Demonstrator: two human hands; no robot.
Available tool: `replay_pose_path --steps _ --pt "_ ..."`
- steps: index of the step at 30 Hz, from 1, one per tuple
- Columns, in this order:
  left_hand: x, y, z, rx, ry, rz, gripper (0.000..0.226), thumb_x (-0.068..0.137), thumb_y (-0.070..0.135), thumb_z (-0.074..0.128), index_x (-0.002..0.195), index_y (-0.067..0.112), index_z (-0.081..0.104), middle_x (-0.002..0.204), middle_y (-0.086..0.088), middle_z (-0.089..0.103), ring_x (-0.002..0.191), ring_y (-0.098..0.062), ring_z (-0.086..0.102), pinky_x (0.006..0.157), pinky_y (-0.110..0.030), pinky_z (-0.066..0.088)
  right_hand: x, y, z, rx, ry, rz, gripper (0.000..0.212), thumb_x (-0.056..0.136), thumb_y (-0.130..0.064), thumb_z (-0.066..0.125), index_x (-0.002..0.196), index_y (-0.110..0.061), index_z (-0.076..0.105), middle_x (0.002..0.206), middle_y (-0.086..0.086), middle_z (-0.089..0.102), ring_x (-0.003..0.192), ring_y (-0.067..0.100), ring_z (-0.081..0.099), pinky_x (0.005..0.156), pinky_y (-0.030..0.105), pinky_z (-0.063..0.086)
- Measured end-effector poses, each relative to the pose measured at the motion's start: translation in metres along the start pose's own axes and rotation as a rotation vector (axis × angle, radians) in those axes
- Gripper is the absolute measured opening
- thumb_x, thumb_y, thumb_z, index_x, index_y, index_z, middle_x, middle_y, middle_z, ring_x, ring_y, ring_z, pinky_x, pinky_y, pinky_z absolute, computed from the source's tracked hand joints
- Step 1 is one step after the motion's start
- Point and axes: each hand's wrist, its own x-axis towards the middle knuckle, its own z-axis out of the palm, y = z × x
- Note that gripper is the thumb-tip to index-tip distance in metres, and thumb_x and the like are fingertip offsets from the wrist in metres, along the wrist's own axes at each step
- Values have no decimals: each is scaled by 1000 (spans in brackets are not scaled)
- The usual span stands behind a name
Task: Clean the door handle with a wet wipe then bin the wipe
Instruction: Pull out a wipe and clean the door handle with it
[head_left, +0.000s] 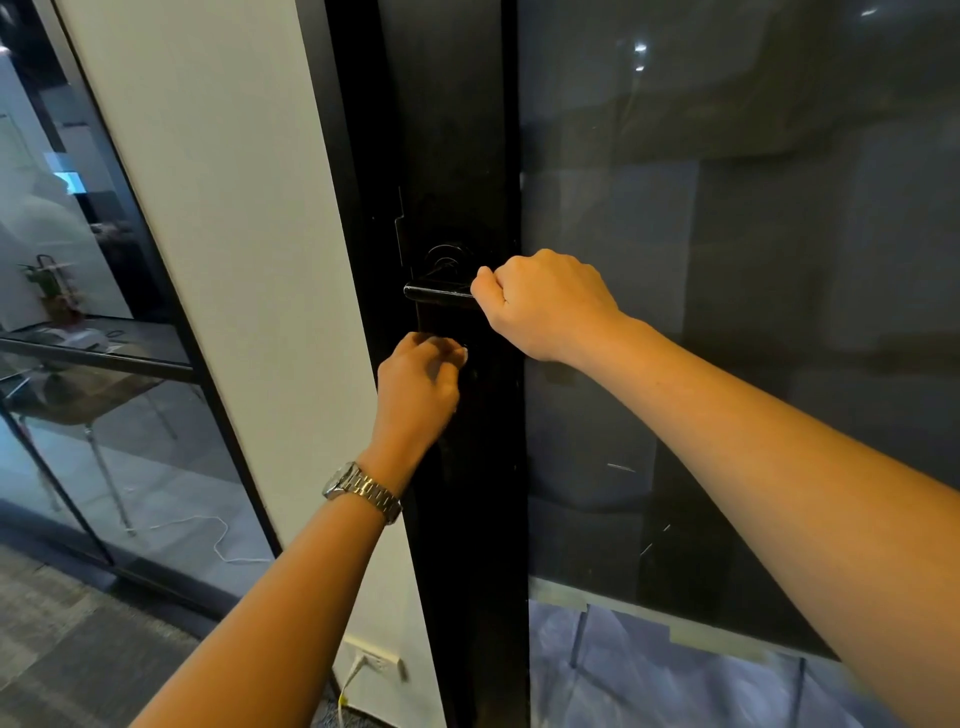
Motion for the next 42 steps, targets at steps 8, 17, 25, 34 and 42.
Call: replay_pose_path --steps 8,17,25,34,42 --pt "19 6 1 -122 43 -342 19 92 10 48 90 7 67 78 -1 57 58 -2 44 55 -9 45 0 0 0 5 -5 2 58 101 -32 27 47 -14 39 49 -1 41 47 13 39 46 25 25" --pt "6 20 9 86 -37 33 13 86 2 57 96 1 66 107 -18 63 96 -27 59 72 -16 39 0 -1 -1 -1 -1 5 56 101 -32 27 48 -15 37 50 -1 40 48 12 37 46 25 21" --pt "21 4 4 -180 148 -171 14 85 4 60 100 4 61 103 -6 56 87 -12 54 59 2 42 -2 0 0 -6 1 1 57 101 -32 27 48 -15 37 50 -1 40 47 11 37 46 25 22" --pt "0 -14 10 309 -230 510 26 88 15 50 106 6 67 116 -11 62 112 -25 50 104 -32 35 -2 0 0 -12 7 2 57 101 -32 28 47 -14 37 49 -1 40 47 12 37 45 26 22" --pt "-5 -18 13 106 23 193 33 89 21 57 119 8 55 120 -11 49 98 -10 43 83 -16 38 -3 0 0 -3 -6 1 57 101 -32 27 47 -16 38 49 -2 41 47 11 39 45 24 23"
